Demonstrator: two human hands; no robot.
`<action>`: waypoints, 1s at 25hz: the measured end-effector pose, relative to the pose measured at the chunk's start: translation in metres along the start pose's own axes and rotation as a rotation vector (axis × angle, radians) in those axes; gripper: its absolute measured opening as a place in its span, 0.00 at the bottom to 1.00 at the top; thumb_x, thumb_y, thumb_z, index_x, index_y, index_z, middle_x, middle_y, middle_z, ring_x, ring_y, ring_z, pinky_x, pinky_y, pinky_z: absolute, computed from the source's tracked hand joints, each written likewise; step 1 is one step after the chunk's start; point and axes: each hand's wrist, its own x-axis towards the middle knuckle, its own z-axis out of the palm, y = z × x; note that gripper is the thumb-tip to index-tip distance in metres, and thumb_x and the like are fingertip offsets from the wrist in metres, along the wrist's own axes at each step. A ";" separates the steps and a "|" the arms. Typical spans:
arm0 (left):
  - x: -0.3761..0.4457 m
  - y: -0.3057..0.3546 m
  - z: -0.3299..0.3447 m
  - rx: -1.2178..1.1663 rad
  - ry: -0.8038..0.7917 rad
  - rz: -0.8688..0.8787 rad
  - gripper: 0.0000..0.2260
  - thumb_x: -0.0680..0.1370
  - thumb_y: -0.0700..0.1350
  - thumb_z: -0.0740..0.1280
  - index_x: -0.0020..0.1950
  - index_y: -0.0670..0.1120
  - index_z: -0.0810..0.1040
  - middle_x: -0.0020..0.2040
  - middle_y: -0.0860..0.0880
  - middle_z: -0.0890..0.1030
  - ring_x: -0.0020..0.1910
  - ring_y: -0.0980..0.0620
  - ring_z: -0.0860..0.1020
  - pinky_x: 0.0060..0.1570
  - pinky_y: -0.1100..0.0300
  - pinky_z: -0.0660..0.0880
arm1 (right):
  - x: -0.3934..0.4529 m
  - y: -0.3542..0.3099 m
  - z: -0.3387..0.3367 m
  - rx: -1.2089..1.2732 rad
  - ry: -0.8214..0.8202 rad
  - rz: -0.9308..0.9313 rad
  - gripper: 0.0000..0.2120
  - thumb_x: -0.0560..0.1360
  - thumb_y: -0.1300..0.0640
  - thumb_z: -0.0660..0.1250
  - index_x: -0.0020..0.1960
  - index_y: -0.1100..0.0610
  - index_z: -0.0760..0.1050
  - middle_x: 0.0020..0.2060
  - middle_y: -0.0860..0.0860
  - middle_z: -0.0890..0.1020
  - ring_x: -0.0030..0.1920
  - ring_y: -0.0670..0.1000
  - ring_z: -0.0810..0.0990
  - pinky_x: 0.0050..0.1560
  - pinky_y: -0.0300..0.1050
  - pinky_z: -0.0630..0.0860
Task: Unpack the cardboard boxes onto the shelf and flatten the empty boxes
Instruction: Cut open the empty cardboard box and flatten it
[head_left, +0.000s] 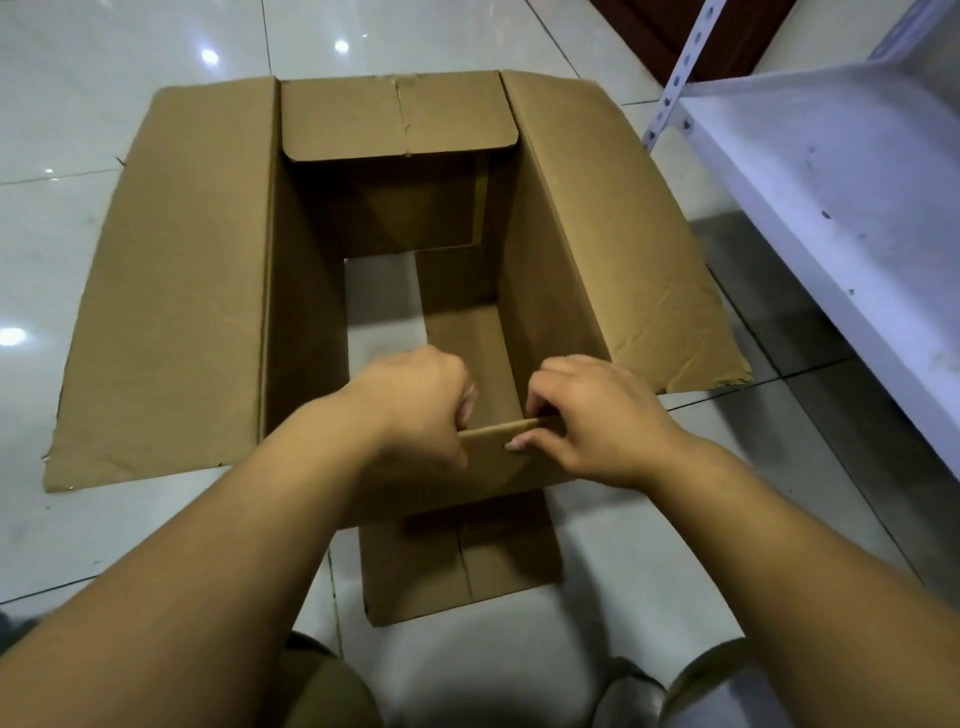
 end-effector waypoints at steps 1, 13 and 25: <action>-0.001 0.002 0.001 -0.006 -0.028 0.002 0.12 0.69 0.48 0.74 0.36 0.53 0.71 0.36 0.53 0.75 0.35 0.57 0.73 0.29 0.66 0.65 | -0.003 0.000 0.000 0.007 -0.011 -0.011 0.14 0.73 0.39 0.67 0.44 0.47 0.68 0.41 0.43 0.70 0.44 0.44 0.68 0.41 0.39 0.63; 0.001 -0.004 -0.010 -0.224 -0.264 0.044 0.15 0.67 0.52 0.77 0.47 0.51 0.76 0.46 0.53 0.79 0.45 0.54 0.76 0.39 0.62 0.71 | -0.004 -0.003 -0.013 0.136 -0.100 -0.032 0.14 0.76 0.43 0.65 0.58 0.47 0.76 0.50 0.42 0.76 0.51 0.43 0.75 0.51 0.44 0.77; 0.006 -0.087 -0.051 -0.476 0.298 -0.093 0.07 0.73 0.51 0.72 0.48 0.54 0.77 0.45 0.55 0.78 0.45 0.59 0.77 0.41 0.68 0.71 | 0.073 -0.012 -0.046 0.158 0.030 0.121 0.12 0.77 0.45 0.64 0.57 0.49 0.76 0.50 0.44 0.79 0.49 0.44 0.77 0.52 0.46 0.79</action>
